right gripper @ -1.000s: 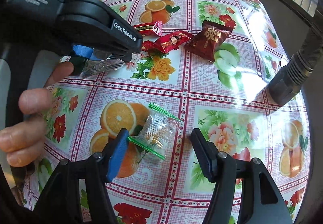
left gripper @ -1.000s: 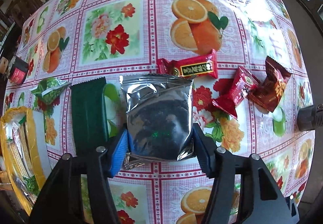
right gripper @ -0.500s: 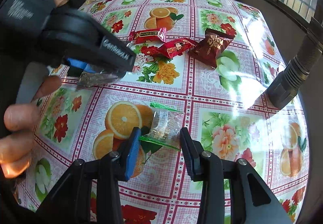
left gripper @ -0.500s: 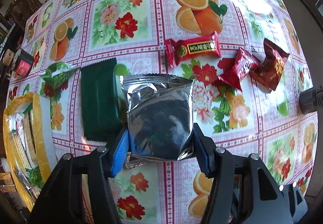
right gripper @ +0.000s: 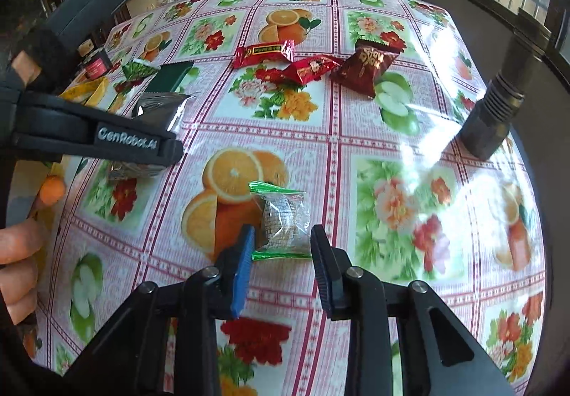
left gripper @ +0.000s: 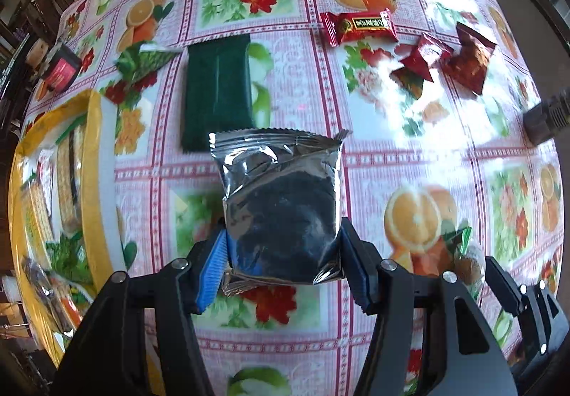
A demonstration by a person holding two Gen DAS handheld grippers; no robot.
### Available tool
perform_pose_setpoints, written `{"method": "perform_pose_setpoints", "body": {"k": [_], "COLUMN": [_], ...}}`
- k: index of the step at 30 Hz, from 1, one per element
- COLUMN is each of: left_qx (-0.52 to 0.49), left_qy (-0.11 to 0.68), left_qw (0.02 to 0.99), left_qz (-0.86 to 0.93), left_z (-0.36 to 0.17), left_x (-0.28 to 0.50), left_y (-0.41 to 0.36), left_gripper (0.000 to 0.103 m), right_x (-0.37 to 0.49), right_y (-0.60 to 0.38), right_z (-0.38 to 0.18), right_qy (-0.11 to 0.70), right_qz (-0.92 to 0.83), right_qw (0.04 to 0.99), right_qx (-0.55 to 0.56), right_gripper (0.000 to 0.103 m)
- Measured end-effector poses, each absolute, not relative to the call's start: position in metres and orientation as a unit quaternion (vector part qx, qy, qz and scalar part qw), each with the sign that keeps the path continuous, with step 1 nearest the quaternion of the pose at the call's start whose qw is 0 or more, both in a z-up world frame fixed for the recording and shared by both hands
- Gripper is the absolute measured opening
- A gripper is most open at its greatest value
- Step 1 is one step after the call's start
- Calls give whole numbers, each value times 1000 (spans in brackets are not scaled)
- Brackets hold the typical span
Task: Organize snacks
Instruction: 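Lift both held bags and carry them toward the tray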
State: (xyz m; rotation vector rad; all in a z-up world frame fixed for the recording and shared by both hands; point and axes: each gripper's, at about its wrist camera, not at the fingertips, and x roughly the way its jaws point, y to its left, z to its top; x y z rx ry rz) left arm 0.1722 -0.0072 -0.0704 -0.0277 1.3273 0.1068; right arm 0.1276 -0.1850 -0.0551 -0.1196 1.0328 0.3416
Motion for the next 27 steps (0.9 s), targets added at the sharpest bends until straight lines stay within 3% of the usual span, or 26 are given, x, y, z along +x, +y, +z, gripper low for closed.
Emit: {"method": "perform_pose_setpoints", "body": {"k": [5,6,9,10,12,18,27], "left_qx": [-6,-5,-7,-8,-10,-2,7], "left_qy": [618,618,621,621,621,614,592], "left_qw": [785,786,784,783,783,789,805], "left_qz": [34,33,30,30,30,25,14], "left_z": [-74,-73,-72,-72,-71,-73,-72], "left_x": [140,136,135,135,144,151,104], "left_y": [-10,-9,-8,-7,-10,-13,-15], "left_gripper": [60,60,60,60,60,60,60], "right_x": [122,124,130,131,131,112,74], "right_y": [-175,-173,-165,-164,-165,-169,-182], "right_z": [-61,-62,-62,-62,-61,-60,-55], "right_qy": [492,494,492,491,493,495,486], "right_qz": [164,167,174,175,172,162,161], "right_qw": [849,847,847,847,847,848,856], "right_qx": [-98,-98,-107,-106,-98,-95,-70], "right_gripper": [38,45,50,49,29,28,28]}}
